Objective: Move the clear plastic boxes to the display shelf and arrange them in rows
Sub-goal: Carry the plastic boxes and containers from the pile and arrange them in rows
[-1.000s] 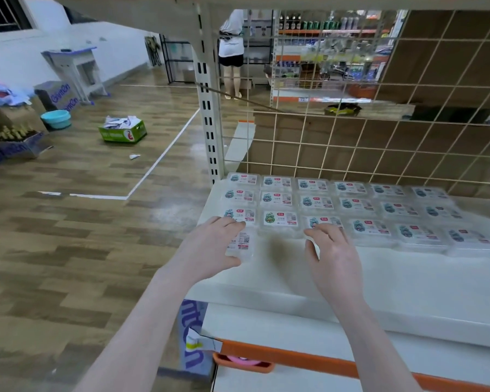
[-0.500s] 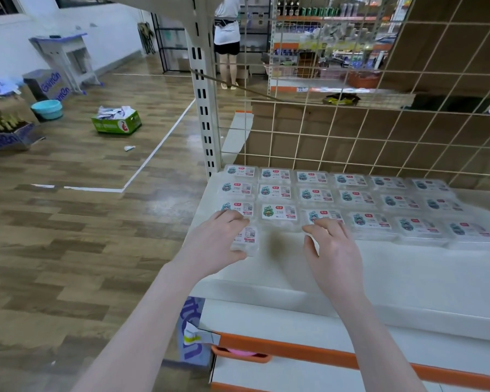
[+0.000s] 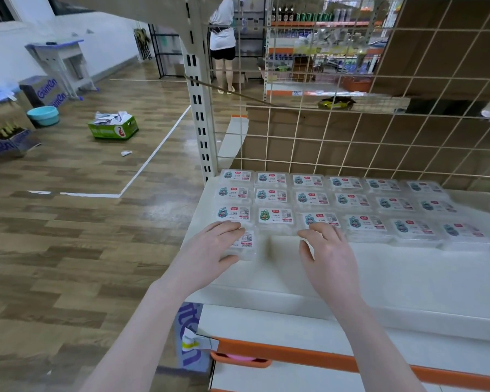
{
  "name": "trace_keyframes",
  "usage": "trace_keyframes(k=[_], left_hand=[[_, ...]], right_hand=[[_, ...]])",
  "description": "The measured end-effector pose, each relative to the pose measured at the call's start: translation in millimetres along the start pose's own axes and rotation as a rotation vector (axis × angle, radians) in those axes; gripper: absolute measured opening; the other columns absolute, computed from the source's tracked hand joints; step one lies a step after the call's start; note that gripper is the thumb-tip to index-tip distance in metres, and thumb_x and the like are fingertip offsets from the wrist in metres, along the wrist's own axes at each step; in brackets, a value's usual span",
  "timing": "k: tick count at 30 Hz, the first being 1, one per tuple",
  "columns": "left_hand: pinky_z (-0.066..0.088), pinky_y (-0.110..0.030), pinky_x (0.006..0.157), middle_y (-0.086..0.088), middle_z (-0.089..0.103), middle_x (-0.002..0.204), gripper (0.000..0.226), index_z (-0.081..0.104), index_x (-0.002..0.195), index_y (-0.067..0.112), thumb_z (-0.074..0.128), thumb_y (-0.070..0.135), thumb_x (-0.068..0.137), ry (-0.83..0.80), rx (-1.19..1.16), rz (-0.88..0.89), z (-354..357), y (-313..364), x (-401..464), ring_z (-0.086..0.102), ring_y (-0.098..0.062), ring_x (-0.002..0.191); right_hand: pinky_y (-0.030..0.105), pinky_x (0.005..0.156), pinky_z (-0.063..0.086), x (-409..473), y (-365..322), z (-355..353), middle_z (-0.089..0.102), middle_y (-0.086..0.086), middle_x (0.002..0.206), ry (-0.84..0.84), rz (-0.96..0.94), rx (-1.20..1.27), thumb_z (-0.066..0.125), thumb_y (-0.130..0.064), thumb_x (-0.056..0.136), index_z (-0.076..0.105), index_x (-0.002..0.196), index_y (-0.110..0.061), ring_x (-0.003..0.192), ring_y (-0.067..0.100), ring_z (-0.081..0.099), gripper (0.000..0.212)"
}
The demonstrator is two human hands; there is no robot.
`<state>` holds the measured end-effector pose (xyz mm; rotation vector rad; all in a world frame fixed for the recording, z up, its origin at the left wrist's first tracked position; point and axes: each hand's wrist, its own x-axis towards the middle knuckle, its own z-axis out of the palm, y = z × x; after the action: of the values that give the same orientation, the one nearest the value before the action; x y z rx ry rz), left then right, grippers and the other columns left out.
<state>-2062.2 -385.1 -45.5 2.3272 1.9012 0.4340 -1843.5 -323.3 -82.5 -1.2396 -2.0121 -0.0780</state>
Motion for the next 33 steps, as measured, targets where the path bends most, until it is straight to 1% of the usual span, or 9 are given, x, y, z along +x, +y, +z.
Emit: trace_keyframes(k=[1, 4, 8, 17, 23, 25, 28, 30, 33], left_hand=[[0.015, -0.015, 0.104, -0.008, 0.059, 0.128, 0.046, 0.061, 0.123, 0.007, 0.069, 0.016, 0.078, 0.001, 0.004, 0.009, 0, 0, 0, 0.055, -0.023, 0.120], [0.012, -0.009, 0.105, -0.001, 0.048, 0.140, 0.048, 0.052, 0.134, 0.013, 0.064, 0.017, 0.087, 0.029, -0.032, 0.006, -2, 1, 0, 0.040, -0.016, 0.132], [0.007, -0.009, 0.106, 0.005, 0.039, 0.147, 0.050, 0.043, 0.140, 0.018, 0.057, 0.022, 0.092, 0.027, -0.024, 0.022, 0, -3, 2, 0.031, -0.010, 0.136], [0.010, -0.011, 0.107, 0.004, 0.040, 0.146, 0.049, 0.044, 0.140, 0.019, 0.056, 0.025, 0.093, 0.067, -0.047, 0.042, 4, -8, 0, 0.032, -0.011, 0.136], [0.015, -0.017, 0.111, 0.004, 0.039, 0.147, 0.050, 0.042, 0.140, 0.019, 0.055, 0.026, 0.093, 0.057, -0.048, 0.051, 5, -10, 1, 0.031, -0.011, 0.136], [0.013, -0.015, 0.110, 0.004, 0.038, 0.147, 0.049, 0.042, 0.140, 0.018, 0.055, 0.025, 0.093, 0.045, -0.051, 0.050, 5, -10, 0, 0.030, -0.012, 0.137], [0.010, -0.013, 0.109, 0.001, 0.039, 0.147, 0.050, 0.042, 0.141, 0.015, 0.054, 0.025, 0.093, 0.028, -0.017, 0.061, 3, -9, 1, 0.030, -0.013, 0.137], [0.007, -0.012, 0.109, 0.001, 0.036, 0.149, 0.051, 0.039, 0.142, 0.014, 0.052, 0.027, 0.095, 0.013, 0.005, 0.072, 1, -7, 2, 0.028, -0.013, 0.138], [0.005, -0.013, 0.107, 0.005, 0.029, 0.151, 0.052, 0.032, 0.145, 0.017, 0.045, 0.033, 0.097, -0.017, 0.041, 0.059, -2, -4, 3, 0.022, -0.010, 0.139]], right_hand=[[0.038, 0.066, 0.054, 0, 0, 0, 0.067, 0.014, 0.089, -0.003, -0.001, -0.003, 0.076, 0.008, 0.061, 0.072, 0.083, -0.006, 0.084, 0.034, 0.063, 0.026], [0.038, 0.067, 0.054, -1, 0, 0, 0.067, 0.014, 0.089, -0.010, 0.007, -0.025, 0.076, 0.007, 0.061, 0.072, 0.084, -0.006, 0.084, 0.035, 0.063, 0.027], [0.038, 0.069, 0.053, -4, -1, -1, 0.066, 0.013, 0.087, -0.017, 0.024, -0.078, 0.076, 0.005, 0.061, 0.071, 0.085, -0.006, 0.081, 0.034, 0.062, 0.027], [0.041, 0.069, 0.053, -6, -4, -2, 0.066, 0.014, 0.088, -0.041, 0.017, -0.152, 0.073, 0.005, 0.064, 0.070, 0.088, -0.003, 0.080, 0.035, 0.061, 0.026], [0.038, 0.066, 0.052, -18, -5, -4, 0.067, 0.012, 0.085, -0.023, 0.095, -0.189, 0.070, 0.000, 0.072, 0.069, 0.089, -0.003, 0.074, 0.035, 0.061, 0.017], [0.039, 0.063, 0.053, -19, -4, -3, 0.067, 0.014, 0.081, -0.019, 0.100, -0.206, 0.068, -0.001, 0.071, 0.069, 0.084, -0.003, 0.071, 0.035, 0.061, 0.014], [0.040, 0.060, 0.053, -18, -3, -1, 0.066, 0.016, 0.076, -0.048, 0.122, -0.221, 0.073, 0.001, 0.066, 0.069, 0.079, -0.001, 0.067, 0.037, 0.061, 0.014], [0.041, 0.061, 0.052, -19, -3, -2, 0.066, 0.017, 0.076, -0.062, 0.146, -0.224, 0.074, 0.000, 0.067, 0.069, 0.080, -0.001, 0.068, 0.037, 0.061, 0.015], [0.041, 0.063, 0.052, -22, -2, -6, 0.066, 0.018, 0.078, -0.036, 0.146, -0.223, 0.076, -0.002, 0.067, 0.069, 0.083, -0.002, 0.070, 0.037, 0.062, 0.017]])
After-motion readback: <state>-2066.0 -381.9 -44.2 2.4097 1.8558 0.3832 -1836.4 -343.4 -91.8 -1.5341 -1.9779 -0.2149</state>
